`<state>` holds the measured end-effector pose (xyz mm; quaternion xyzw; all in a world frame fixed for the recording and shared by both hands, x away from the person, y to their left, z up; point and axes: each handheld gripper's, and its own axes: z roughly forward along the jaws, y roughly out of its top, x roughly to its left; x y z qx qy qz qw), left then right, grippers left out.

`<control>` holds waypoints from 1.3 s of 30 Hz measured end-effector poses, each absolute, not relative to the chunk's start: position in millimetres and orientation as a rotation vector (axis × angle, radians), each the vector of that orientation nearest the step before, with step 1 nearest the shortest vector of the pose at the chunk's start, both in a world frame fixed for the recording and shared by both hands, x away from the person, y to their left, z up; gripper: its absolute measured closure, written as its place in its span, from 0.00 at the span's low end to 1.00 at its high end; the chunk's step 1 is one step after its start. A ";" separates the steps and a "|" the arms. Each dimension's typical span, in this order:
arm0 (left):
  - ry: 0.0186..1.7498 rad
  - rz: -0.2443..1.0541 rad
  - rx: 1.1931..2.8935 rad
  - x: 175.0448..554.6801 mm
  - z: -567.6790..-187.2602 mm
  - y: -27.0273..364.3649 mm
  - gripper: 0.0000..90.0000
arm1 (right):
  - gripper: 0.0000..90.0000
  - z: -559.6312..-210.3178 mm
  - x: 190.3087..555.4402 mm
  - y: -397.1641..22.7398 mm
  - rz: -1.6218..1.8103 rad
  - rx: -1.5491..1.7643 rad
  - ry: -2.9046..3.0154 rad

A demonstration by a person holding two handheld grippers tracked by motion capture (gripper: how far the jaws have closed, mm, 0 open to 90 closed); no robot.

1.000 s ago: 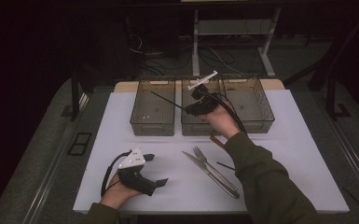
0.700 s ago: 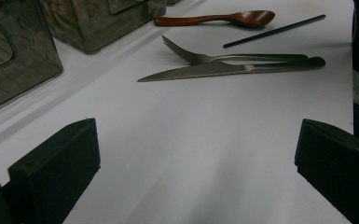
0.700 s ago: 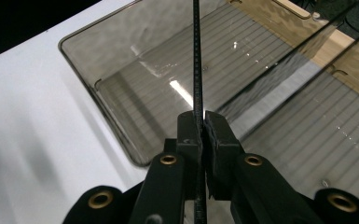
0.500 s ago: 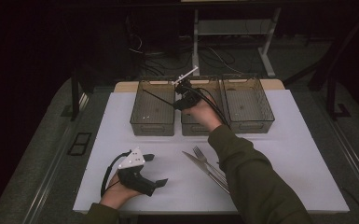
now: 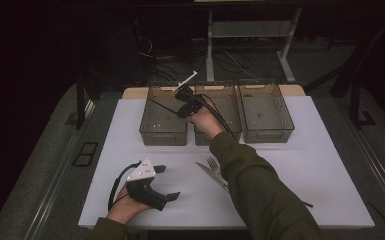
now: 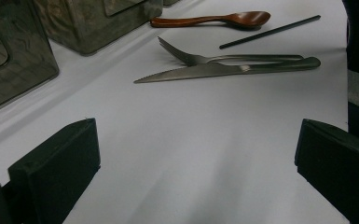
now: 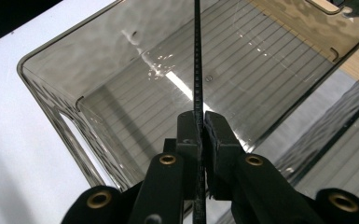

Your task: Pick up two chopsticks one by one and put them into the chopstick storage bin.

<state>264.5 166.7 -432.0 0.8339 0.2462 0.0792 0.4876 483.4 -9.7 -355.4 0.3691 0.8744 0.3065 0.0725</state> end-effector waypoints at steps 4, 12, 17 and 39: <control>0.595 0.187 2.035 264.5 -432.2 166.2 0.00 | 0.93 -357.7 483.9 -7.7 0.914 1.111 2.627; 0.592 0.185 2.035 264.5 -432.5 165.8 0.00 | 0.83 -356.8 481.9 -6.5 0.943 1.097 2.618; 0.595 0.185 2.037 264.6 -432.4 166.1 0.00 | 0.68 -353.4 480.0 -9.3 0.978 1.079 2.612; 0.605 0.187 2.028 263.5 -433.0 164.3 0.00 | 0.44 -330.7 442.1 -77.1 1.308 0.896 2.606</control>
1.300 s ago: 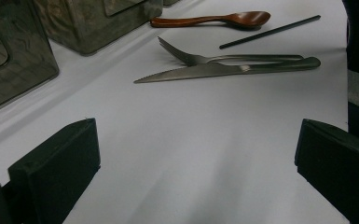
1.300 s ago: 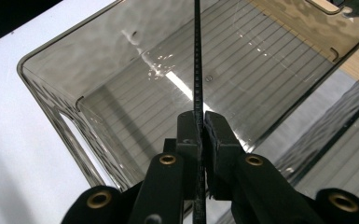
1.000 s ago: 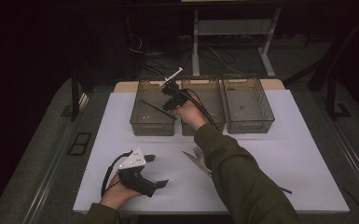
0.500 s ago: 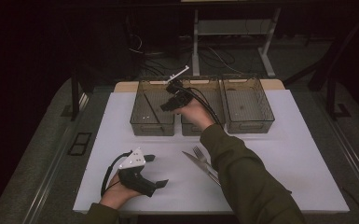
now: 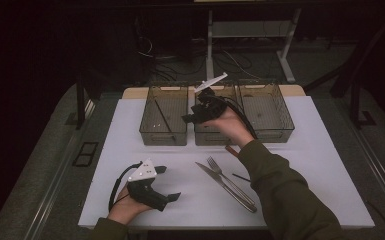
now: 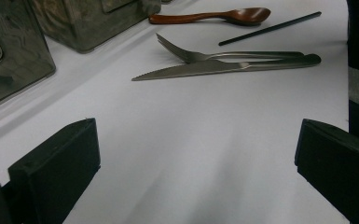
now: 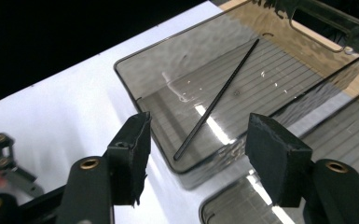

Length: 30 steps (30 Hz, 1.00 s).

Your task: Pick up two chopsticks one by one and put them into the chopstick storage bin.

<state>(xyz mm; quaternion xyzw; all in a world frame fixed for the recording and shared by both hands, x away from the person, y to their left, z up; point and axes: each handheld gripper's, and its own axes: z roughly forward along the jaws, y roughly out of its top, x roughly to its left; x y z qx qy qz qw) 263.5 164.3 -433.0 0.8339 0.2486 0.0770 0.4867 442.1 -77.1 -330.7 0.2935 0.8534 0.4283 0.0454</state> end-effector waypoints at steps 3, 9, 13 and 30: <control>0.599 0.190 2.033 263.5 -433.0 164.5 0.00 | 0.43 -329.2 435.6 -89.9 1.334 0.876 2.589; 0.609 0.188 2.031 263.3 -433.1 164.5 0.00 | 0.37 -328.4 420.9 -114.7 1.358 0.847 2.564; 0.609 0.186 2.036 263.4 -433.1 163.9 0.00 | 0.36 -330.5 410.0 -130.0 1.351 0.814 2.570; 0.616 0.195 2.045 264.5 -434.8 161.8 0.00 | 0.48 -342.4 359.8 -208.2 1.398 0.813 2.530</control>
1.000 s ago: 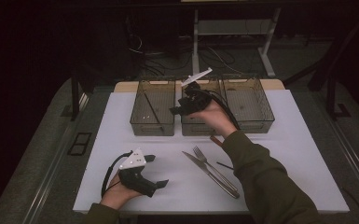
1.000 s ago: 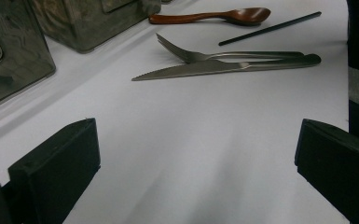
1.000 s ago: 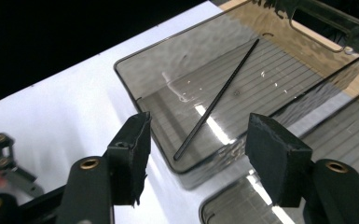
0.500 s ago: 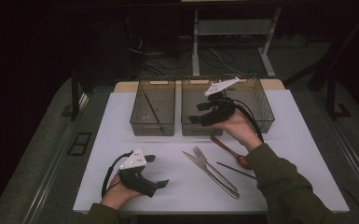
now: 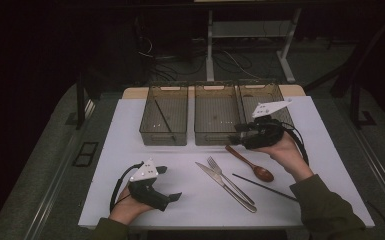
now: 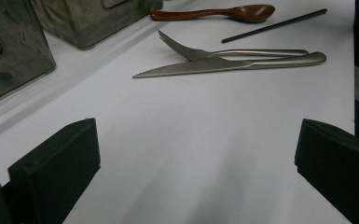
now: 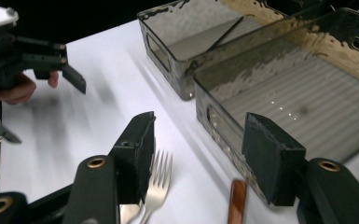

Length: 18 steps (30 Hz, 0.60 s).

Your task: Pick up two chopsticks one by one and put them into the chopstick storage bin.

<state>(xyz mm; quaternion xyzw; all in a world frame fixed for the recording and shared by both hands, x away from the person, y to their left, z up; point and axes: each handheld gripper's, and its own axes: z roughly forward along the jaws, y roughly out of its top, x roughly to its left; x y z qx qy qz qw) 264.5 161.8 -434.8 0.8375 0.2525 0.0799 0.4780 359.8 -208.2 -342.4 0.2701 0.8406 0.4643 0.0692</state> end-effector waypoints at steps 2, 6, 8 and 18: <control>0.619 0.197 2.044 264.8 -435.0 161.6 0.00 | 0.49 -343.5 354.8 -215.8 1.394 0.820 2.523; 0.621 0.198 2.048 265.2 -435.3 161.7 0.00 | 0.51 -345.3 347.4 -229.0 1.368 0.822 2.523; 0.622 0.202 2.050 265.1 -435.2 162.0 0.00 | 0.52 -347.1 344.7 -235.3 1.371 0.827 2.516; 0.644 0.222 2.042 265.7 -433.3 168.0 0.00 | 0.57 -359.0 326.7 -259.1 1.347 0.846 2.533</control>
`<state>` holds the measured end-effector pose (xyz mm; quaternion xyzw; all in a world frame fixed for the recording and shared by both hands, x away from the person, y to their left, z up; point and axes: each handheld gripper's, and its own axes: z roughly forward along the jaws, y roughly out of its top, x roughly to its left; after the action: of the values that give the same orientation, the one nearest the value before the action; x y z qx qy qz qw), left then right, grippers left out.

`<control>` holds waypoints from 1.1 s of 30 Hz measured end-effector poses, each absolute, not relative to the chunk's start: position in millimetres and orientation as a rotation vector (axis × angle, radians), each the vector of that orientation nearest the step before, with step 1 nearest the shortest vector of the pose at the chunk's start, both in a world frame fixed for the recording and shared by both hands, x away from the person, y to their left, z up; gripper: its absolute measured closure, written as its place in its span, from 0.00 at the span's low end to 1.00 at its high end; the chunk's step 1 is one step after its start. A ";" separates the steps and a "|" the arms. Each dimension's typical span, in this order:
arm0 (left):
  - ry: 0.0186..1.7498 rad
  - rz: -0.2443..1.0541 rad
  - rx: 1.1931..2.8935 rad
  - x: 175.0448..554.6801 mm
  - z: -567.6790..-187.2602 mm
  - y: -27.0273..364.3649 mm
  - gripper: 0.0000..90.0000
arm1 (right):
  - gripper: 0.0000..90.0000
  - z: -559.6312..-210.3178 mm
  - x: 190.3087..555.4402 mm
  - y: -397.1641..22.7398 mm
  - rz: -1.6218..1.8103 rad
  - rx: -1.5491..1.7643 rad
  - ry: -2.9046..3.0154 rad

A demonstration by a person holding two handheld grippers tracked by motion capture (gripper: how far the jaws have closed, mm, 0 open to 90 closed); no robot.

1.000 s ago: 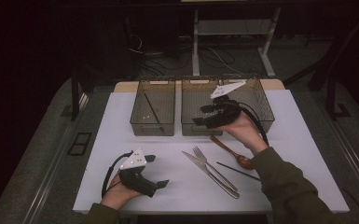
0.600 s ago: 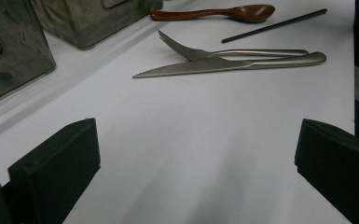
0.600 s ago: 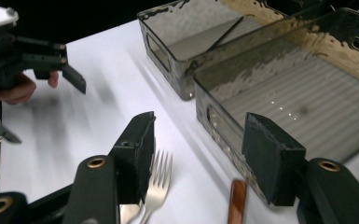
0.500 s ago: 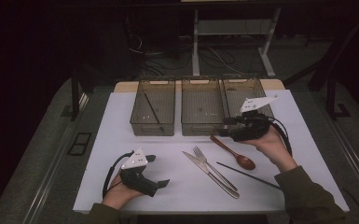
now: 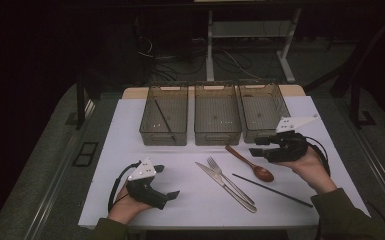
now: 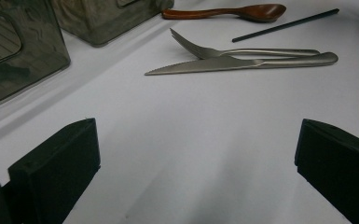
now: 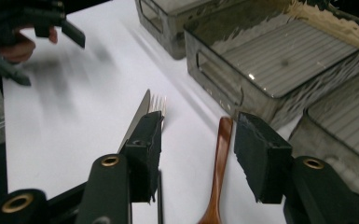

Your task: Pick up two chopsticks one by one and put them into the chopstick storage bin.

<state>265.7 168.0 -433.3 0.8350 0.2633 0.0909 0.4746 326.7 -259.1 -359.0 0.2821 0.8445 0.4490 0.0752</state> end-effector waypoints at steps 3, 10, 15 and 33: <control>0.649 0.225 2.041 267.1 -432.6 169.2 0.00 | 0.59 -360.3 321.2 -266.3 1.363 0.843 2.520; 0.653 0.219 2.033 268.4 -432.0 167.5 0.00 | 0.63 -366.5 312.0 -282.3 1.380 0.849 2.507; 0.656 0.218 2.033 268.0 -431.8 167.1 0.00 | 0.67 -372.5 303.7 -292.5 1.372 0.867 2.520; 0.653 0.231 2.025 265.8 -429.5 167.2 0.00 | 0.76 -399.0 267.1 -322.9 1.233 0.897 2.568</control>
<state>265.8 167.2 -429.5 0.8299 0.2677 0.0948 0.4802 267.1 -322.9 -399.0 0.2995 0.8573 0.4115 0.0773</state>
